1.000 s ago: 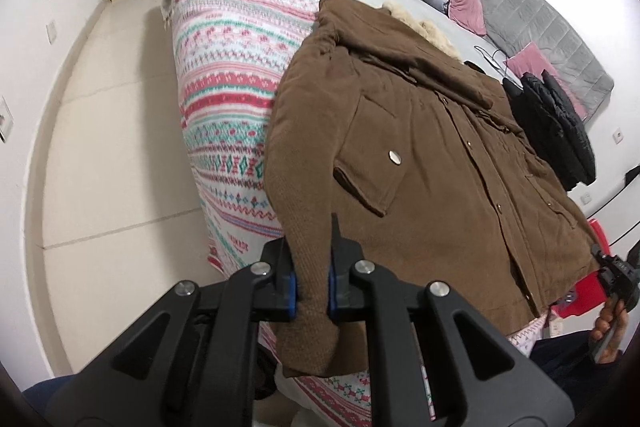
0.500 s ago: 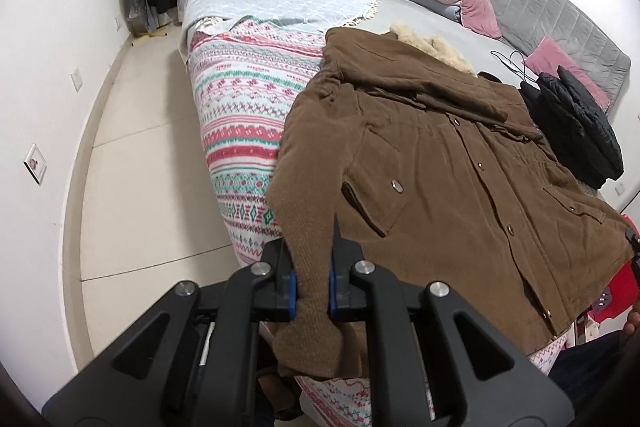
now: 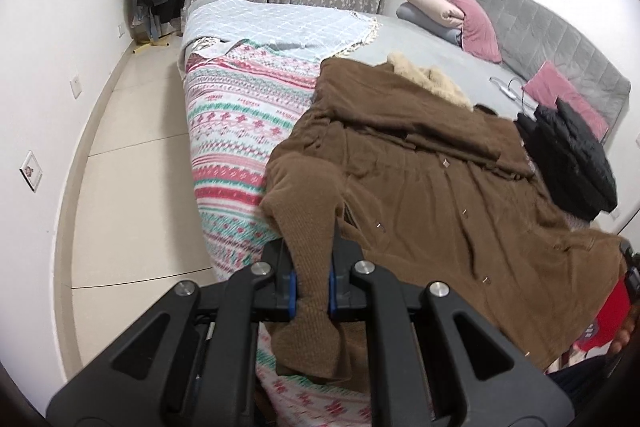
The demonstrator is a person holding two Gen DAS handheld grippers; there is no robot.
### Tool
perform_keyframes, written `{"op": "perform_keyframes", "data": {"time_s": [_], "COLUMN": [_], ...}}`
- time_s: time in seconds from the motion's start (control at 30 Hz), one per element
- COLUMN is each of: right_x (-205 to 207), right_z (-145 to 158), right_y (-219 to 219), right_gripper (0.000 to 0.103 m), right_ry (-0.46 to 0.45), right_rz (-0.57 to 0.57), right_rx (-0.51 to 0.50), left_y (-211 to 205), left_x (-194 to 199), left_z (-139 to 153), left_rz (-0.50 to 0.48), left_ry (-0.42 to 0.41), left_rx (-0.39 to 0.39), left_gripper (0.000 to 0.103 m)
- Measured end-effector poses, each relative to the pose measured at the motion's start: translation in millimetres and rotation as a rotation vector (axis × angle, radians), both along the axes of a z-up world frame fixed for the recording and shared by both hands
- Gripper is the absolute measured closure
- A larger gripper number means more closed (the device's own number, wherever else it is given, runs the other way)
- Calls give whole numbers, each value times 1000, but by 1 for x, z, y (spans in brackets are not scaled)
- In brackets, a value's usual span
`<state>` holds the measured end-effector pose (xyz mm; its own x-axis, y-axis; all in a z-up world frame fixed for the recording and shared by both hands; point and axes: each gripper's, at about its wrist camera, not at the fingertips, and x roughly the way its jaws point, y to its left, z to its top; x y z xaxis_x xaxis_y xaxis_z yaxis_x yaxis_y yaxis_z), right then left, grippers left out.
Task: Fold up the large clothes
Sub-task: 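Lift the coat hem with both grippers and carry it toward the fur collar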
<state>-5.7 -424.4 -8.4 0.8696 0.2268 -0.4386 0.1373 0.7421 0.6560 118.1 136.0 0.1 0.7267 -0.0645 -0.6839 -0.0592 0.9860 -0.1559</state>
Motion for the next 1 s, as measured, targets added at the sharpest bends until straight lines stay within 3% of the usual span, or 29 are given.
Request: {"op": "perform_keyframes", "data": {"time_s": [0.3, 1.0], "right_x": [11, 55], "right_z": [4, -3], "right_y": [-7, -18], "right_gripper": [93, 93], "right_ry": [-73, -104], "right_rz": [0, -34], "right_rx": [84, 210], "left_y": [4, 20], "left_x": [22, 68], "left_z": [18, 25], "left_rz": [31, 65], "left_ry": [-22, 8], "left_rx": [-168, -338], "left_gripper": [91, 91]}}
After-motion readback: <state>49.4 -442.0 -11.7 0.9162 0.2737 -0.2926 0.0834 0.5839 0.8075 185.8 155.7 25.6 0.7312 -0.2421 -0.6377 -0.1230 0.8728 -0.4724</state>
